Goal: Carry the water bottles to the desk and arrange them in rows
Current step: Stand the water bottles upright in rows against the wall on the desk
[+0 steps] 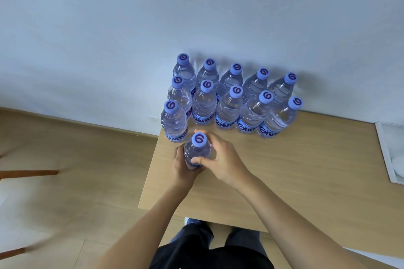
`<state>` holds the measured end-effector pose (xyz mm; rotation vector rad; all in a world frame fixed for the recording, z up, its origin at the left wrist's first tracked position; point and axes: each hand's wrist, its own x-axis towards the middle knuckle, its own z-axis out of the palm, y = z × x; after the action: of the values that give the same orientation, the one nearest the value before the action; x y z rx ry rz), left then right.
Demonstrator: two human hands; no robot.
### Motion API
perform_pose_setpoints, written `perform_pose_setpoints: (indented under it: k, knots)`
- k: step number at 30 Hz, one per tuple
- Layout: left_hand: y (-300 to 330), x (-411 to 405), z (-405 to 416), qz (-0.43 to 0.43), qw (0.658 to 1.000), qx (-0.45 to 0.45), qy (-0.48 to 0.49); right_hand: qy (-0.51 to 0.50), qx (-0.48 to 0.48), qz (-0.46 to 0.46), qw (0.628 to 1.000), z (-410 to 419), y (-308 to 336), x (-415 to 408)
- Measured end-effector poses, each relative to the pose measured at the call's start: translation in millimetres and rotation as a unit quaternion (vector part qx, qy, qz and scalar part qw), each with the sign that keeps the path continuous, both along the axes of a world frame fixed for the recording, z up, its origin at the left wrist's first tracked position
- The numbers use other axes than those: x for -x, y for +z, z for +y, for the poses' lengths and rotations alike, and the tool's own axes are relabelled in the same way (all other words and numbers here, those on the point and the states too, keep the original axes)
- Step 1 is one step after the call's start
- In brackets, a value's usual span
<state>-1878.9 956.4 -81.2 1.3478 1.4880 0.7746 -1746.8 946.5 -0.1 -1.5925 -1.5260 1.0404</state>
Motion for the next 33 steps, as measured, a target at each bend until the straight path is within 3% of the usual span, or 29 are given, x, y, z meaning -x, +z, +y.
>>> perform_pose_setpoints:
  k: [5, 20, 26, 33]
  knots:
    - [-6.6, -8.7, 3.6, -0.027, 0.995, 0.041, 0.092, -0.001, -0.028, -0.02, 0.999, 13.5, -1.3, -0.7]
    - [-10.2, -47.2, 35.0, -0.061, 0.962, 0.107, 0.242, -0.01, -0.042, -0.096, 0.994, 50.6, -3.6, -12.3]
    - [-8.1, -55.1, 35.9, -0.067, 0.954, 0.116, 0.269, 0.001, -0.044, -0.106, 0.993, 55.2, -2.7, -15.7]
    - [-4.8, -51.9, 32.8, -0.06, 0.964, 0.11, 0.234, -0.017, -0.027, -0.072, 0.997, 48.8, -0.7, -14.1]
